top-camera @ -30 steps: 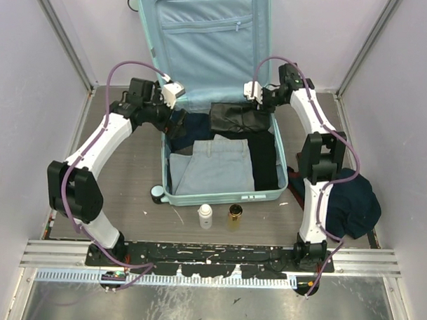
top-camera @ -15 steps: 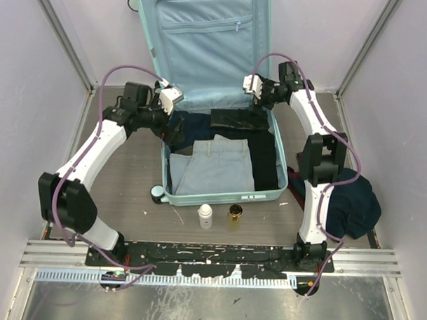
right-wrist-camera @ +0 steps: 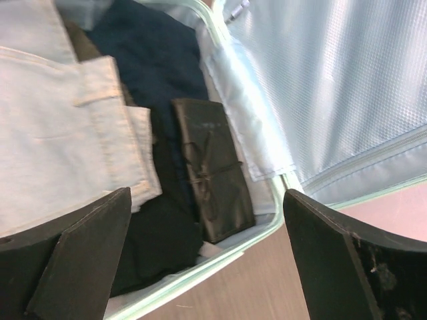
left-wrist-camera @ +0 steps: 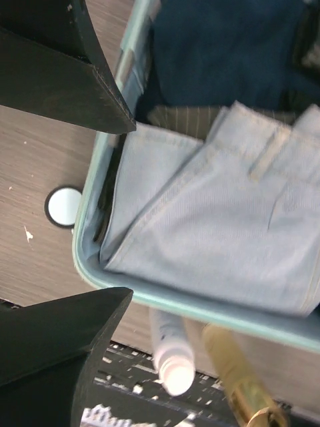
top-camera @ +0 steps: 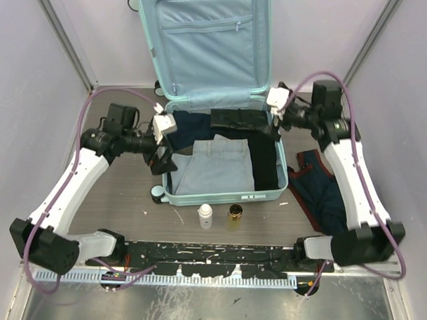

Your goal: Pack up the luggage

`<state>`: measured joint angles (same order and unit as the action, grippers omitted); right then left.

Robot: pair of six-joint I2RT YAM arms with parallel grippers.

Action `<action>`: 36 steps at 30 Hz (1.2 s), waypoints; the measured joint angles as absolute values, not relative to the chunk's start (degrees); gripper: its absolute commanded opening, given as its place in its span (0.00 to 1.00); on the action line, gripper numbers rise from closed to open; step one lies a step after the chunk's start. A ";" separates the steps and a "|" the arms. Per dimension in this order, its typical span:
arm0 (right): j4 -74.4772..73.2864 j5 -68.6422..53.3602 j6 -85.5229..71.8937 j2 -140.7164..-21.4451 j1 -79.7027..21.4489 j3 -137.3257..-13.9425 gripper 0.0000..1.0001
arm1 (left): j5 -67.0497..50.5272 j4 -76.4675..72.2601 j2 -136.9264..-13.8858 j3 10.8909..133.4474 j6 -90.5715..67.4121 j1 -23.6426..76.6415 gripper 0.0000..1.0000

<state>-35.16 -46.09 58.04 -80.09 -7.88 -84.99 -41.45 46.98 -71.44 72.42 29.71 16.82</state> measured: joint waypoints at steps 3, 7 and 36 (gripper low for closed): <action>-35.29 -48.75 54.89 -70.83 -7.90 -77.89 1.00 | -41.34 48.03 -68.10 69.69 31.40 21.12 0.98; -36.53 -53.30 49.43 -58.92 -7.99 -67.85 1.00 | -40.75 47.51 -65.47 66.48 32.08 27.62 0.98; -39.77 -59.99 58.39 -43.18 -20.91 -30.00 0.96 | -33.98 43.16 -70.06 66.94 30.89 28.12 0.99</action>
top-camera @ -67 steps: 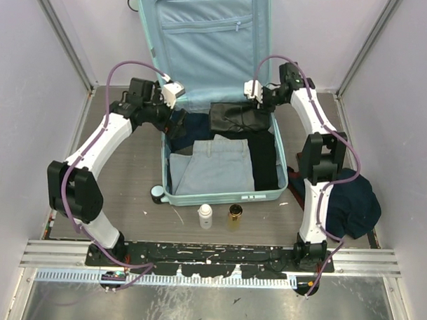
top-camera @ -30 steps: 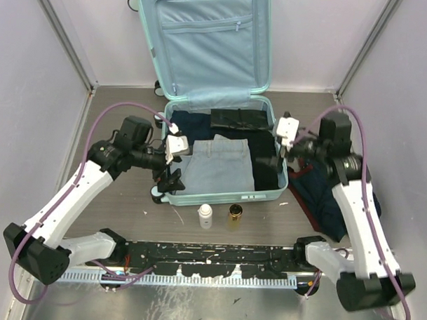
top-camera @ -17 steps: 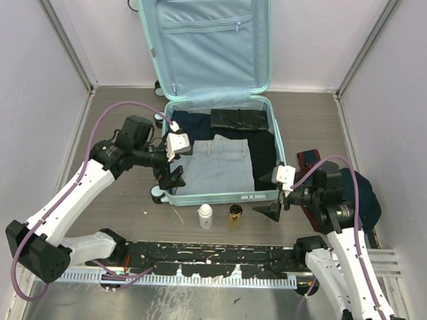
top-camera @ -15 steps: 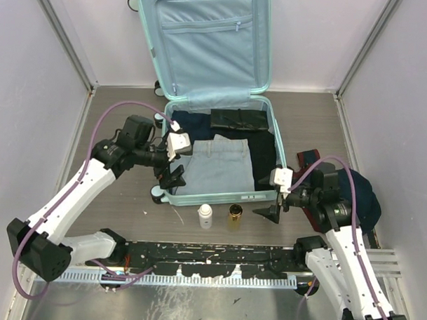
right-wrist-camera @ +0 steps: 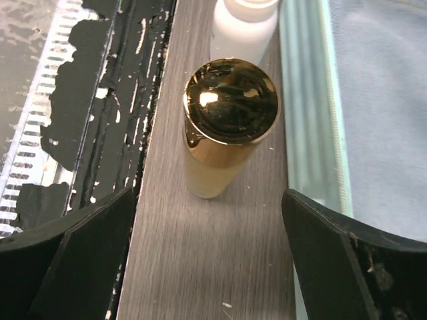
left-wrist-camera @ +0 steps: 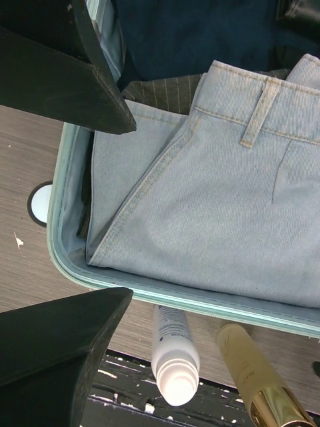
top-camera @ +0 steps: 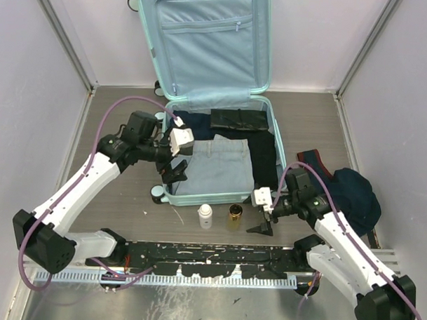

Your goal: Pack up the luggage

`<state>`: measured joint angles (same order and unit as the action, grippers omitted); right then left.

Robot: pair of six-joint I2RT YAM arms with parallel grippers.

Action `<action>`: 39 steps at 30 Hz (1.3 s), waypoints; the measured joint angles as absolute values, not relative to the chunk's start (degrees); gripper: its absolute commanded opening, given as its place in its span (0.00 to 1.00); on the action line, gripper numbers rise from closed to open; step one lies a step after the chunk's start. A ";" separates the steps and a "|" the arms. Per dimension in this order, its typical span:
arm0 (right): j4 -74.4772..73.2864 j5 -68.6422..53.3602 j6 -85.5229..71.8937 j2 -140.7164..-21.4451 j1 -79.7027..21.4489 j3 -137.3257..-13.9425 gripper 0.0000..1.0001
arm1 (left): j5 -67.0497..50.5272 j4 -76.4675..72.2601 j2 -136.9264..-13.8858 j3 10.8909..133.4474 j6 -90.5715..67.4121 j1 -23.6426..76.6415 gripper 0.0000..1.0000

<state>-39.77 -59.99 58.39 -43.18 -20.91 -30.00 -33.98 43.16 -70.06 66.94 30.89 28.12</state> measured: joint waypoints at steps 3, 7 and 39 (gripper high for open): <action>-36.16 -59.59 57.80 -45.41 -23.55 -28.56 0.95 | -33.71 43.13 -70.67 67.53 30.96 28.12 0.99; -29.71 -58.92 55.37 -48.84 -26.65 -26.87 0.93 | -33.47 43.44 -71.31 68.01 31.29 28.12 0.99; -25.58 -48.77 24.82 -46.78 -34.81 -43.62 0.01 | -32.14 46.96 -72.25 69.63 36.14 28.12 0.99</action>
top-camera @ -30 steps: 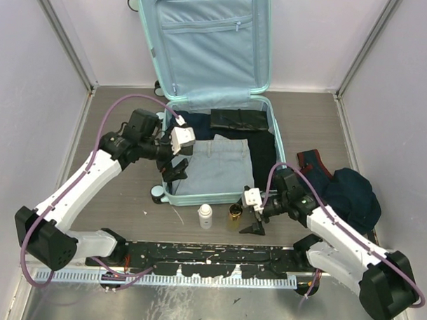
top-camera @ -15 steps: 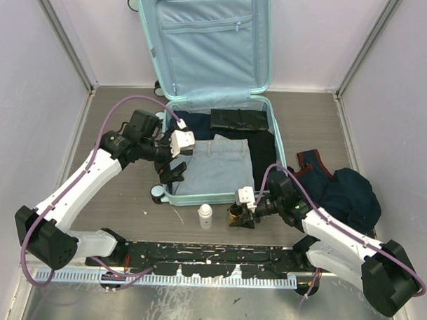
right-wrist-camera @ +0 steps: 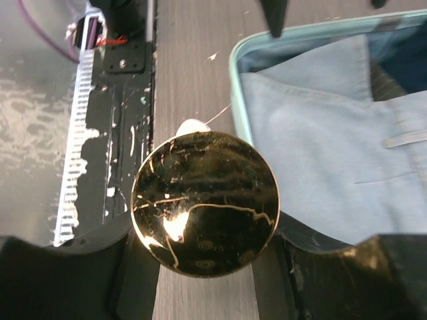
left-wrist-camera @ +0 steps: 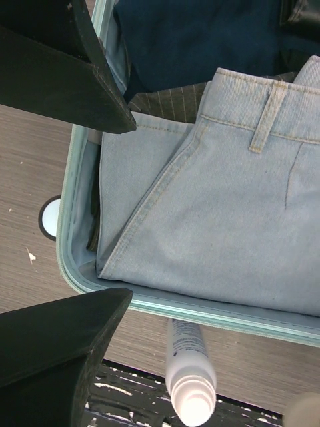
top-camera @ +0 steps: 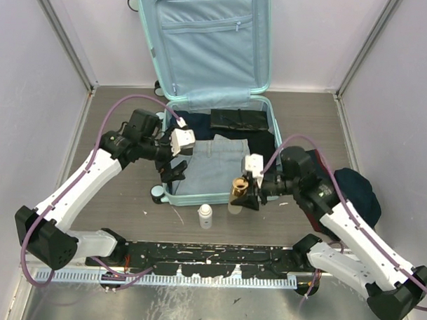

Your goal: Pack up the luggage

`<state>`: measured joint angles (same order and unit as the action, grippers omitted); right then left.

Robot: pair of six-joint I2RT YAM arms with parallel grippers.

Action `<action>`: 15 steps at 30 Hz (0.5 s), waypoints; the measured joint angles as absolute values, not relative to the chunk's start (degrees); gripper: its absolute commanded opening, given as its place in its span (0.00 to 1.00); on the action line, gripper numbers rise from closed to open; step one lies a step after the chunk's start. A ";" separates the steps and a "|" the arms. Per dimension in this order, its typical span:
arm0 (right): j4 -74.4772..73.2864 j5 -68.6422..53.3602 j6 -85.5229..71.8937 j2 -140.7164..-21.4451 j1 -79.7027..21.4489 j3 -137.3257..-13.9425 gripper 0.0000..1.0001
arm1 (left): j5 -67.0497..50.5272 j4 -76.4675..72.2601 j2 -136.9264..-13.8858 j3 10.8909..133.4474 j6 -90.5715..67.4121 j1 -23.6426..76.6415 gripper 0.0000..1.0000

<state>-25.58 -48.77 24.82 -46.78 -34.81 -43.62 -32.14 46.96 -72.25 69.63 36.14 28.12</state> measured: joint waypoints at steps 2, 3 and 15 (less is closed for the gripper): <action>-30.68 -45.63 23.59 -49.60 -34.85 -51.31 0.01 | -32.14 46.13 -72.25 69.63 35.14 28.12 0.99; -33.19 -43.59 22.87 -51.48 -34.87 -55.07 0.01 | -32.14 45.71 -72.27 69.65 34.63 28.10 0.99; -56.34 -26.30 17.93 -73.54 -22.46 -78.94 0.01 | -32.18 41.78 -76.71 71.66 28.05 26.85 0.98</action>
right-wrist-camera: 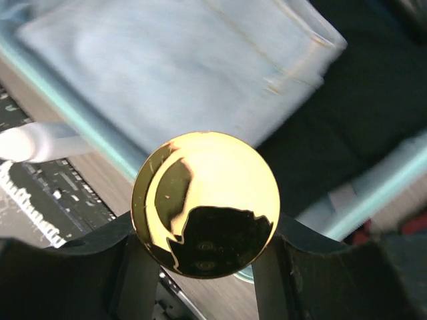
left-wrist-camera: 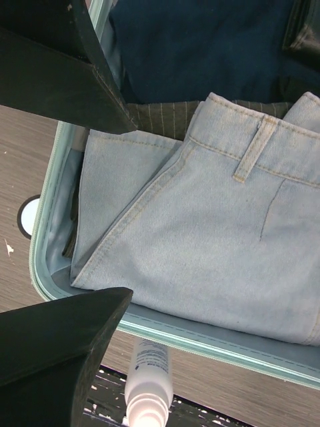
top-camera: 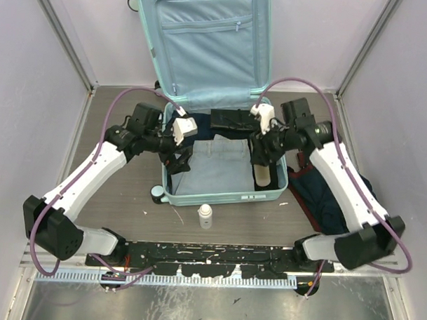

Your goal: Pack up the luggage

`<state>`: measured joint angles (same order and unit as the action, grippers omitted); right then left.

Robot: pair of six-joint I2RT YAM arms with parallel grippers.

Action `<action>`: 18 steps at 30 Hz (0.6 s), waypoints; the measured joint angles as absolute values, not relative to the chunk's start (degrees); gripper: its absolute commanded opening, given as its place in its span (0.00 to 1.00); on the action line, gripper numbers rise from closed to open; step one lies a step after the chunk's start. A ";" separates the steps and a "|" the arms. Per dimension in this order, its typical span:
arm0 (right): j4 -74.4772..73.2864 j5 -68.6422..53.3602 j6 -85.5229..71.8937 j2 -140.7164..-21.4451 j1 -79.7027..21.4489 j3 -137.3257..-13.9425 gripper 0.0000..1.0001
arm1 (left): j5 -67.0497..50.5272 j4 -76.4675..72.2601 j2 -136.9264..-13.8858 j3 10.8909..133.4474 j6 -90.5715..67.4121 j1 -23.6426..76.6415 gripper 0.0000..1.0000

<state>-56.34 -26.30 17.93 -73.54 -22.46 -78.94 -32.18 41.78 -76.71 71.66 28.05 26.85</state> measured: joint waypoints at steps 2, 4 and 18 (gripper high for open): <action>-58.59 -25.08 17.91 -77.84 -18.20 -80.99 0.01 | -32.25 41.32 -76.71 71.64 27.83 26.72 0.98; -60.51 -23.77 17.87 -83.50 -14.44 -83.33 0.01 | -32.36 40.69 -76.71 71.64 27.86 26.68 0.98; -63.81 -19.14 14.39 -102.56 -11.16 -89.78 0.44 | -35.09 38.44 -71.90 62.70 25.04 26.50 1.00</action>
<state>-63.81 -19.14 14.39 -102.56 -11.16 -89.78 -35.09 38.44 -71.90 62.70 25.04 26.50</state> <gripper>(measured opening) 0.530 0.995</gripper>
